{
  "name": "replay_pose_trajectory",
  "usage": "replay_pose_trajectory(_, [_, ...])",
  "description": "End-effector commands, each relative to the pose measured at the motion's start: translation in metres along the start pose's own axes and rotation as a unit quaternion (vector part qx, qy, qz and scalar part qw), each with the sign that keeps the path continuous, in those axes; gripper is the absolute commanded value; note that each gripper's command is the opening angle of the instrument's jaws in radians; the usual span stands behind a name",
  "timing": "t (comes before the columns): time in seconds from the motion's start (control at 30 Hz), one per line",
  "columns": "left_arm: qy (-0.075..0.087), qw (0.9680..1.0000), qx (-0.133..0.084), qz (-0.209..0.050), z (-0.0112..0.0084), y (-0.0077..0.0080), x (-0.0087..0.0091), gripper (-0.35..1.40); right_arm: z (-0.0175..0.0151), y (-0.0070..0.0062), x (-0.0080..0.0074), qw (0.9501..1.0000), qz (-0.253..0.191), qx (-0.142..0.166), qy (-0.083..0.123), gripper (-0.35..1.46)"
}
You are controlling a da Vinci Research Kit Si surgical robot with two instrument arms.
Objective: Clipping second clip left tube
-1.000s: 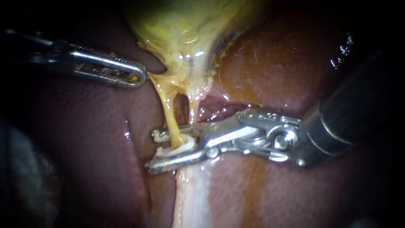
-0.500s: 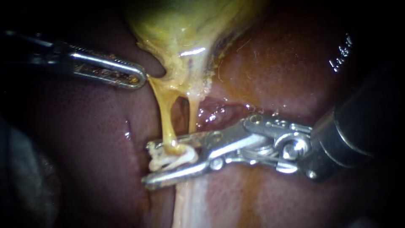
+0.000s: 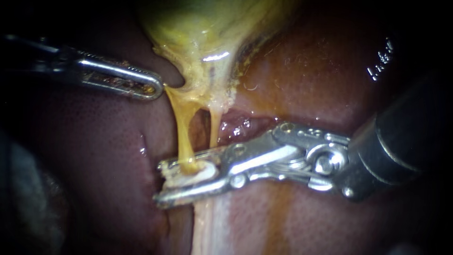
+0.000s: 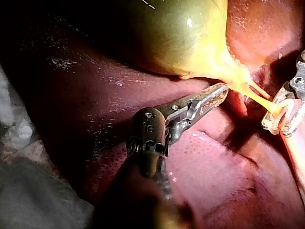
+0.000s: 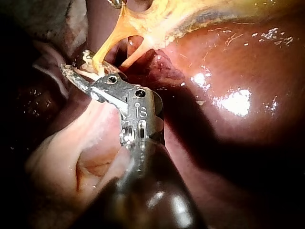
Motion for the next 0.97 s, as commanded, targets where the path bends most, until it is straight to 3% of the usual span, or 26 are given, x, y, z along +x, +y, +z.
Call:
replay_pose_trajectory(0.03, [0.0,1.0,0.0,0.0,0.0,0.0,0.0,-0.35,-0.0001,0.0,0.0,1.0,0.006,0.0,0.0,0.04])
replay_pose_trajectory(0.2, [0.0,1.0,0.0,0.0,0.0,0.0,0.0,-0.35,-0.0002,-0.0001,0.0001,0.9999,0.015,-0.001,0.0,-0.08])
replay_pose_trajectory(0.37, [0.0,1.0,0.0,0.0,0.0,0.0,0.0,-0.35,-0.0007,-0.0001,0.0001,0.9988,0.048,0.0,0.0,-0.35])
replay_pose_trajectory(0.5, [0.0,1.0,0.0,0.0,0.0,0.0,0.0,-0.35,-0.001,0.0003,0.0002,0.9967,0.081,0.0,0.001,-0.35])
replay_pose_trajectory(0.73, [-0.001,1.0,-0.001,0.0,0.0,0.0,0.0,-0.35,-0.0012,0.0008,0.0002,0.9965,0.079,0.02,-0.017,-0.35])
replay_pose_trajectory(0.97, [-0.001,1.0,-0.001,0.0,0.0,0.0,0.0,-0.35,-0.0011,0.0008,0.0002,0.9965,0.08,0.016,-0.014,-0.35])
